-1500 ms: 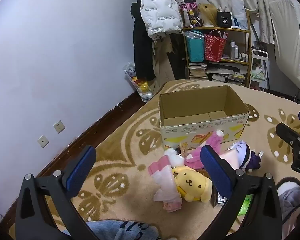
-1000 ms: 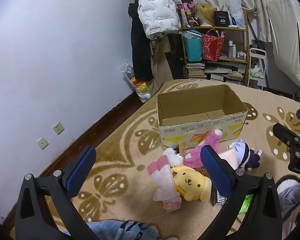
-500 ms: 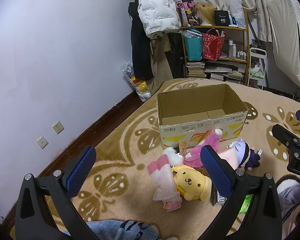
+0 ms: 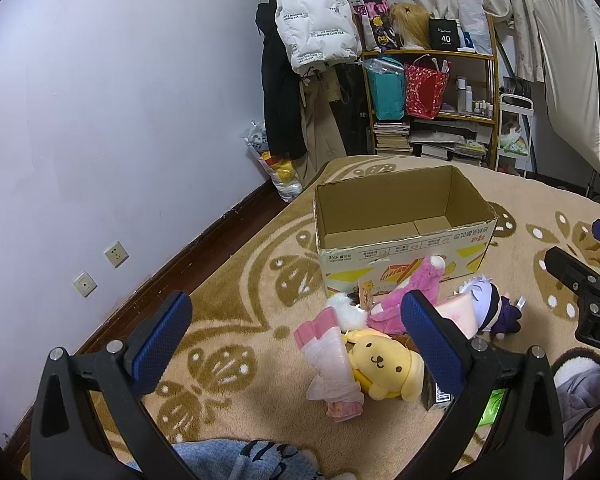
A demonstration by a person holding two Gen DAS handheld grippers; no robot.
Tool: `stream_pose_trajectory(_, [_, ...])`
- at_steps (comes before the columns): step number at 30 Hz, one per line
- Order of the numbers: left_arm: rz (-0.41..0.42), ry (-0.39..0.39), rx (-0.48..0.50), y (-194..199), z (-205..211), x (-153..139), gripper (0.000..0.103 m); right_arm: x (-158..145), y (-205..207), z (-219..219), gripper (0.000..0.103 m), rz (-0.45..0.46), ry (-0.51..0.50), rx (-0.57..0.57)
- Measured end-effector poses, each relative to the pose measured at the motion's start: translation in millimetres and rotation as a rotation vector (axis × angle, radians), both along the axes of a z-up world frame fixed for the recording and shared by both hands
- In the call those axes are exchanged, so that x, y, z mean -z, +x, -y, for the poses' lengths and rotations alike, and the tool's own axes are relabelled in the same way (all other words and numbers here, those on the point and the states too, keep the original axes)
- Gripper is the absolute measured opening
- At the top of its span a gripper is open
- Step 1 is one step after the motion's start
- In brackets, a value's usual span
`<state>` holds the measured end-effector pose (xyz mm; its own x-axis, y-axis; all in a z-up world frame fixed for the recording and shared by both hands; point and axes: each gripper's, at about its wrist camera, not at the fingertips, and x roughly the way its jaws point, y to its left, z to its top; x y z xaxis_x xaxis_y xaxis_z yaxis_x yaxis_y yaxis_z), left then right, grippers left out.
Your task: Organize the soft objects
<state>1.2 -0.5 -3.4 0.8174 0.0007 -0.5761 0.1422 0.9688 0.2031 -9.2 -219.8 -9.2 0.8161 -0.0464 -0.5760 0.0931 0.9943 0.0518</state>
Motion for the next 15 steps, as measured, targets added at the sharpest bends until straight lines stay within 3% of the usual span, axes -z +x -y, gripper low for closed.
stream_pose_trajectory(15, [-0.001, 0.0, 0.0, 0.0, 0.0, 0.0, 0.103, 0.2, 0.6, 0.2, 0.103, -0.003, 0.001, -0.001])
